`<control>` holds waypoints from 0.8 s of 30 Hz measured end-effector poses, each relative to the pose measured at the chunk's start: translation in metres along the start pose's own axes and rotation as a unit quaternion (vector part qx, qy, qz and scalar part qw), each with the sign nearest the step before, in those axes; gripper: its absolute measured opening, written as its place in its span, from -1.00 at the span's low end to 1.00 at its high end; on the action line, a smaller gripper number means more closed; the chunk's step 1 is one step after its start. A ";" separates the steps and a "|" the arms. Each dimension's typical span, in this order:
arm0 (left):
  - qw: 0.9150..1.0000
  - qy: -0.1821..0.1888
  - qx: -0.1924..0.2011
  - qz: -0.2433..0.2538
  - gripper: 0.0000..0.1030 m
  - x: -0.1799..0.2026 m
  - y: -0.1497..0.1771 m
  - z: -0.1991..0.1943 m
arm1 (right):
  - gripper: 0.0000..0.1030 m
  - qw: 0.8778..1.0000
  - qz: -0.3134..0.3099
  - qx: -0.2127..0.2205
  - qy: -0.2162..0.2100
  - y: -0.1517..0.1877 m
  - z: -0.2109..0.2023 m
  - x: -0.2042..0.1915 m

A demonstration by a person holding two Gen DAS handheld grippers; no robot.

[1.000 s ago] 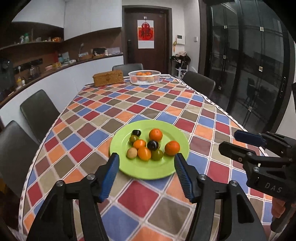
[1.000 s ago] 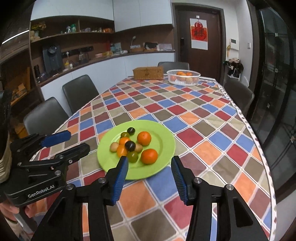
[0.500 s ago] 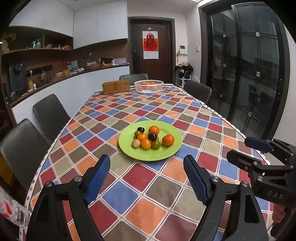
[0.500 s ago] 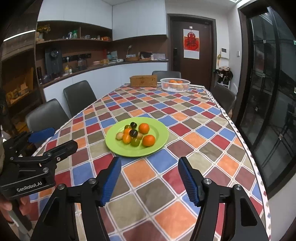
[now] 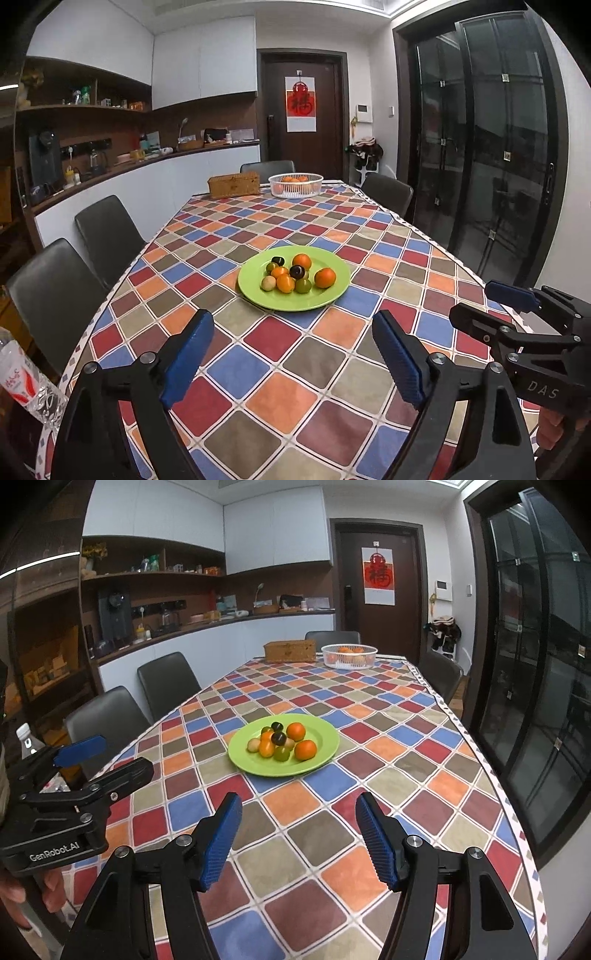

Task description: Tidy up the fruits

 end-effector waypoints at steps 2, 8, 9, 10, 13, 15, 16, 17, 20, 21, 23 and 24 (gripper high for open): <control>1.000 0.003 0.002 -0.002 0.72 0.001 0.001 -0.003 | 0.26 1.000 0.000 0.002 0.002 0.001 -0.004 0.000; 1.000 0.003 0.005 -0.004 0.74 0.002 0.004 -0.008 | 0.26 1.000 0.002 0.004 0.001 0.003 -0.011 -0.001; 1.000 0.003 0.004 -0.003 0.74 0.002 0.003 -0.007 | 0.26 1.000 0.000 0.006 0.003 0.004 -0.012 -0.002; 1.000 0.002 0.004 -0.004 0.74 0.002 0.004 -0.008 | 0.26 1.000 -0.001 0.007 0.004 0.004 -0.012 -0.002; 1.000 0.003 0.003 -0.007 0.75 0.003 0.005 -0.009 | 0.26 1.000 -0.002 0.008 0.005 0.005 -0.015 -0.002; 1.000 0.005 0.003 -0.008 0.75 0.003 0.006 -0.011 | 0.26 1.000 -0.001 0.008 0.005 0.005 -0.016 -0.002; 1.000 0.005 0.003 -0.008 0.75 0.003 0.007 -0.012 | 0.26 1.000 -0.002 0.009 0.006 0.005 -0.015 -0.002; 1.000 0.004 0.003 -0.008 0.75 0.003 0.007 -0.012 | 0.26 1.000 -0.002 0.008 0.006 0.005 -0.015 -0.002; 1.000 0.006 0.003 -0.009 0.77 0.003 0.007 -0.012 | 0.26 1.000 -0.002 0.009 0.008 0.005 -0.016 -0.002; 1.000 0.006 0.004 -0.009 0.78 0.003 0.007 -0.012 | 0.26 1.000 -0.003 0.009 0.008 0.005 -0.016 -0.002; 1.000 0.004 0.004 -0.008 0.78 0.003 0.007 -0.012 | 0.26 1.000 -0.003 0.009 0.008 0.005 -0.017 -0.001; 1.000 0.003 0.005 -0.008 0.78 0.002 0.007 -0.013 | 0.26 1.000 -0.003 0.009 0.008 0.006 -0.018 -0.002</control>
Point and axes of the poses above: each gripper's, at about its wrist camera, not at the fingertips, and z roughly the way its jaws point, x to its right, y to its underside, the point moved 4 cm from there along z, roughly the way its jaws point, and after that the axes turned 6 degrees about y, right-handed, at the moved point
